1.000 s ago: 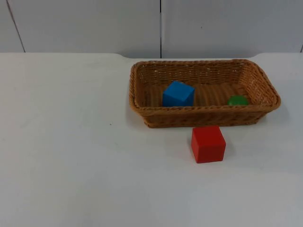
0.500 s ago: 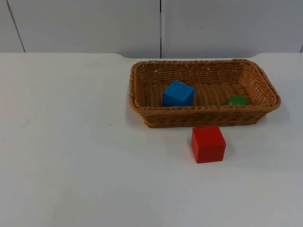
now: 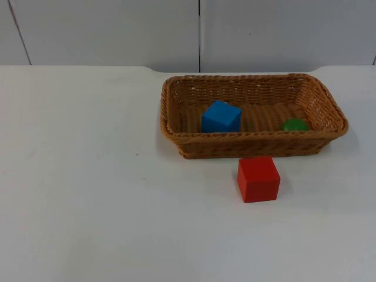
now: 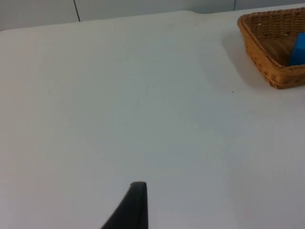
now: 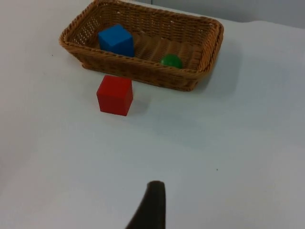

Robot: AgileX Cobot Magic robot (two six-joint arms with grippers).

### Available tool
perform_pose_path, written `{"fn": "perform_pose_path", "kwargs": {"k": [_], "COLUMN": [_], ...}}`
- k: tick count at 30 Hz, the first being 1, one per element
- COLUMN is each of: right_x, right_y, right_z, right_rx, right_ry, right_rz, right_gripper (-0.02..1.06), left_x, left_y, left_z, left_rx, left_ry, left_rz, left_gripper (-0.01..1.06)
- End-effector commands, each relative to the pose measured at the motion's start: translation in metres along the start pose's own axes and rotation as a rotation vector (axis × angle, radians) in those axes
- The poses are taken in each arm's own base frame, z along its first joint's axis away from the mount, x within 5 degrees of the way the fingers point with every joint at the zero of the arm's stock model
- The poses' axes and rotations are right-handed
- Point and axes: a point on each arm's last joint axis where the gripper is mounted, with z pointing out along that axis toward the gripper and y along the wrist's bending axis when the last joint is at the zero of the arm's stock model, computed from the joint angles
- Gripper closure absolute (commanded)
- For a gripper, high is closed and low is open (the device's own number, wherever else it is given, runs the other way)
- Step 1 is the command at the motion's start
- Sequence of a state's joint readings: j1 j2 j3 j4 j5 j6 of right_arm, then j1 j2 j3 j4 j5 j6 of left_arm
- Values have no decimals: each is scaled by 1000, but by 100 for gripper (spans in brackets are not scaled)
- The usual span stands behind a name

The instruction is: Place all geometric objects except the red cube into the basket.

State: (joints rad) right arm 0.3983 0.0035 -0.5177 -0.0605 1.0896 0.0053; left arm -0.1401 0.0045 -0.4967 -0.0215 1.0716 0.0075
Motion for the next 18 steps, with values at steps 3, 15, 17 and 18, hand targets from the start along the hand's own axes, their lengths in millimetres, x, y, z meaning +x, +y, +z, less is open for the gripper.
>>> {"fn": "perform_pose_path", "kwargs": {"k": [3,15,17,18], "right_x": [0,0,0,0], "right_y": [0,0,0,0], "right_z": [0,0,0,0], "right_rx": [0,0,0,0], "right_ry": [-12,-11,-11,-11], "right_rz": [4,4,4,4], "right_gripper": [26,6,-1,-1], "left_x": [1,1,1,1], "left_y": [0,0,0,0], "left_z": [0,0,0,0], "left_rx": [-6,-6,-6,-6], "left_ry": [3,3,3,3], "left_rz": [-7,-7,-7,-7], "left_gripper": [0,0,0,0]}}
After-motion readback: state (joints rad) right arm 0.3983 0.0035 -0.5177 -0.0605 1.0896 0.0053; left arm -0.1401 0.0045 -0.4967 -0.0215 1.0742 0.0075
